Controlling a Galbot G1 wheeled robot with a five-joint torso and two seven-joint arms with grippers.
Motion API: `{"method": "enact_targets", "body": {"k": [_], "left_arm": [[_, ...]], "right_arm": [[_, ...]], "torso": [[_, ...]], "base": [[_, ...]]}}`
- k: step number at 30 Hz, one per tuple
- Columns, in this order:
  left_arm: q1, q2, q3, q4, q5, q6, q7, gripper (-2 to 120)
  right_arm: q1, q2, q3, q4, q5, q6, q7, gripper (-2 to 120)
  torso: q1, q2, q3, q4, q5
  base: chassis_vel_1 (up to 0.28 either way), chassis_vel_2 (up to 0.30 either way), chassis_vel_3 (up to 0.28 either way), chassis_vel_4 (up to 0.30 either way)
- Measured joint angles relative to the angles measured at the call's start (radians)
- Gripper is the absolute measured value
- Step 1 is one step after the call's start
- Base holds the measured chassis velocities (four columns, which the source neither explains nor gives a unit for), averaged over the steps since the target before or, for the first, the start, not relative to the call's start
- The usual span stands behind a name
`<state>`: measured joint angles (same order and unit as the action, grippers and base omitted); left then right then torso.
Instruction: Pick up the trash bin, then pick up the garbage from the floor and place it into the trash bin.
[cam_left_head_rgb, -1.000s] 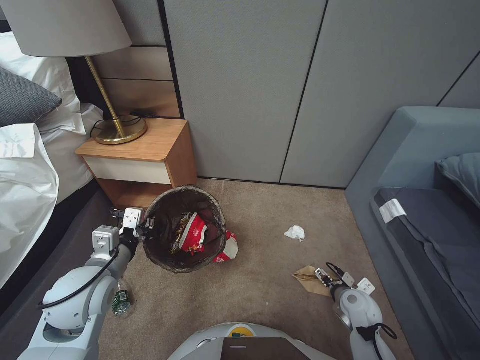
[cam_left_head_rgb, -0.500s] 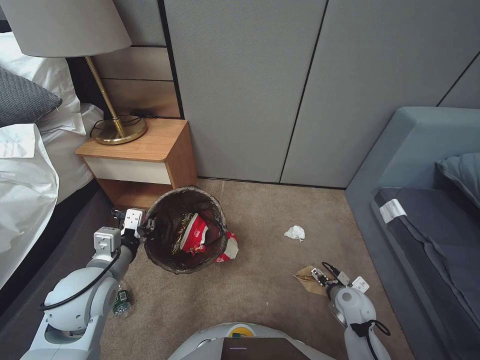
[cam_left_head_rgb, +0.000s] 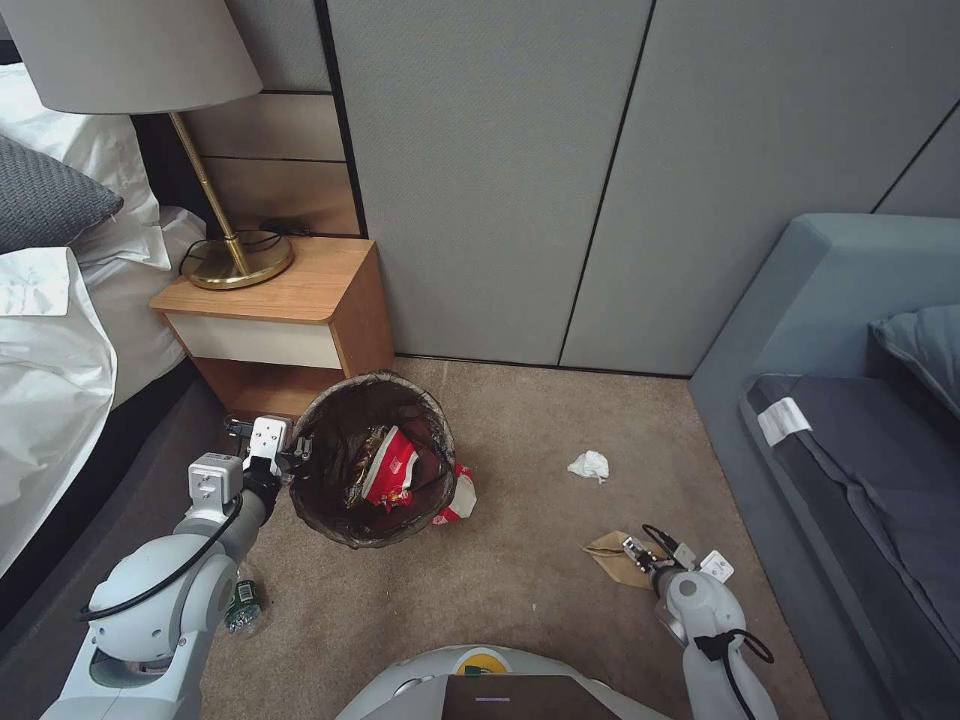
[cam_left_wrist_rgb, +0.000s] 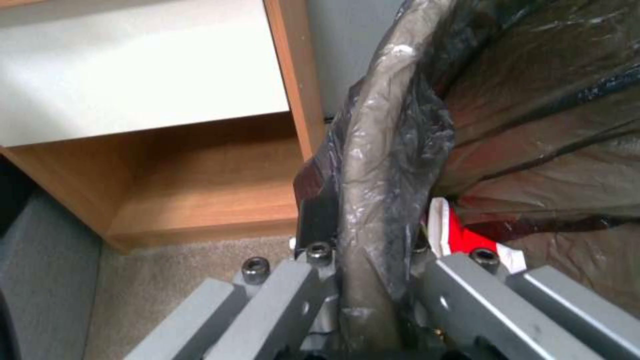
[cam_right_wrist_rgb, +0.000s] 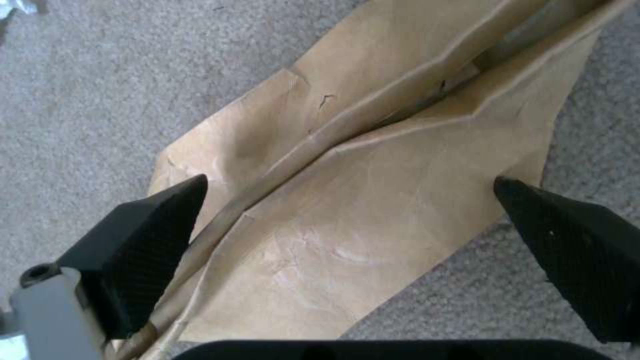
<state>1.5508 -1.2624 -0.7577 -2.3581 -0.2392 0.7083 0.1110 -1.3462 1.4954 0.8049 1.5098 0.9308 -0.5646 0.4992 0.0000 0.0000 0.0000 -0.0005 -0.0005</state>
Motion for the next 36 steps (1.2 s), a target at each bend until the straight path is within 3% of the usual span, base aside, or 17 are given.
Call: {"method": "enact_targets", "body": {"k": [7, 9, 30, 36], "left_arm": [[-0.001, 0.000, 0.000, 0.000, 0.001, 0.000, 0.001, 0], [-0.002, 0.001, 0.002, 0.000, 0.001, 0.000, 0.001, 0], [-0.004, 0.001, 0.003, 0.008, 0.002, -0.006, 0.007, 0], [-0.005, -0.001, 0.009, 0.010, 0.004, -0.006, 0.007, 0]], "right_arm": [[-0.010, 0.001, -0.009, 0.020, -0.015, -0.001, -0.014, 84], [-0.014, 0.001, -0.010, 0.029, -0.017, -0.002, -0.018, 73], [-0.032, 0.020, -0.008, 0.068, -0.072, 0.004, -0.018, 0], [-0.039, 0.020, -0.005, 0.076, -0.078, 0.007, -0.018, 0]], "torso": [[0.000, 0.000, 0.000, 0.0009, 0.0009], [0.000, 0.000, 0.000, 0.0010, 0.0011], [0.000, 0.000, 0.000, 0.0006, 0.0006], [0.000, 0.000, 0.000, 0.0004, 0.0006]], "base": [[0.000, 0.000, 0.000, 0.000], [0.000, 0.000, 0.000, 0.000], [0.000, 0.000, 0.000, 0.000], [0.000, 0.000, 0.000, 0.000]]}}
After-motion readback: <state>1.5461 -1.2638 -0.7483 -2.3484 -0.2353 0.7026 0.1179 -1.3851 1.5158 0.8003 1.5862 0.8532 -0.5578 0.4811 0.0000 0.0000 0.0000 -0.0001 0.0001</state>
